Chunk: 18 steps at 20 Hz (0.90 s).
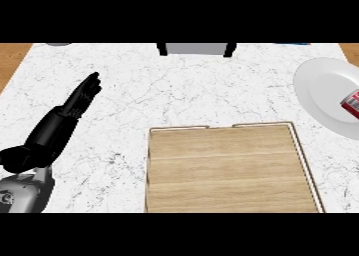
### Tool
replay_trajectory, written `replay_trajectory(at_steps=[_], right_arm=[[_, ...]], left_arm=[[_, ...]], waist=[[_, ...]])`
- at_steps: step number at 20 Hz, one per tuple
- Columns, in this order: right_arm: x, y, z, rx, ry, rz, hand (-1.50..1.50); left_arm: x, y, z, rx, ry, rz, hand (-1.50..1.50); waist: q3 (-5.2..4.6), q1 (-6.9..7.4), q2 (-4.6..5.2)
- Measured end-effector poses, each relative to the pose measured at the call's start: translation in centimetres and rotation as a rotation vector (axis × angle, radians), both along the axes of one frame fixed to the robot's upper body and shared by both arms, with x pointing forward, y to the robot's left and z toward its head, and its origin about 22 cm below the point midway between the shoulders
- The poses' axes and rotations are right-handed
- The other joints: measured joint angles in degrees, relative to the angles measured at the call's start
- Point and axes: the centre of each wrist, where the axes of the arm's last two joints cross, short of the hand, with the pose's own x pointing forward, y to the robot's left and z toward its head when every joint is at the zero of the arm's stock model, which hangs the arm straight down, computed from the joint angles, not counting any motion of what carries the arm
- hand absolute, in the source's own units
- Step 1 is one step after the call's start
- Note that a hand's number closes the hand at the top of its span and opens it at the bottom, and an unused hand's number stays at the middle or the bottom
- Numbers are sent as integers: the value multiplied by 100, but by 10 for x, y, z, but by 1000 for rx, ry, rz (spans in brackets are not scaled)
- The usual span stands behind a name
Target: Pick the can from the tray and place it in the plate
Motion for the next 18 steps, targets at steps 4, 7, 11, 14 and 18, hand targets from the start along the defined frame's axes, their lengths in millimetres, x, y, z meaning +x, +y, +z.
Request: replay_trajectory(at_steps=[4, 7, 11, 14, 18], right_arm=[[15, -2, -13, -27, 95, -68, -150], [22, 2, -28, -50, 184, -109, -150], [31, 10, -43, -46, 219, -118, -150], [37, 14, -44, -4, 203, -92, -150], [38, 9, -39, 73, 177, -51, -150]], left_arm=[[4, -3, 2, -7, -14, -17, 0], [6, -5, 3, -4, -18, -19, 0], [5, -3, 7, 2, -24, -28, 0], [3, -5, 4, -3, -25, -27, 0], [5, -5, 1, -5, -24, -23, 0]], waist=[[3, 110, 37], [6, 139, 48], [15, 179, 66], [21, 175, 72], [27, 147, 85]])
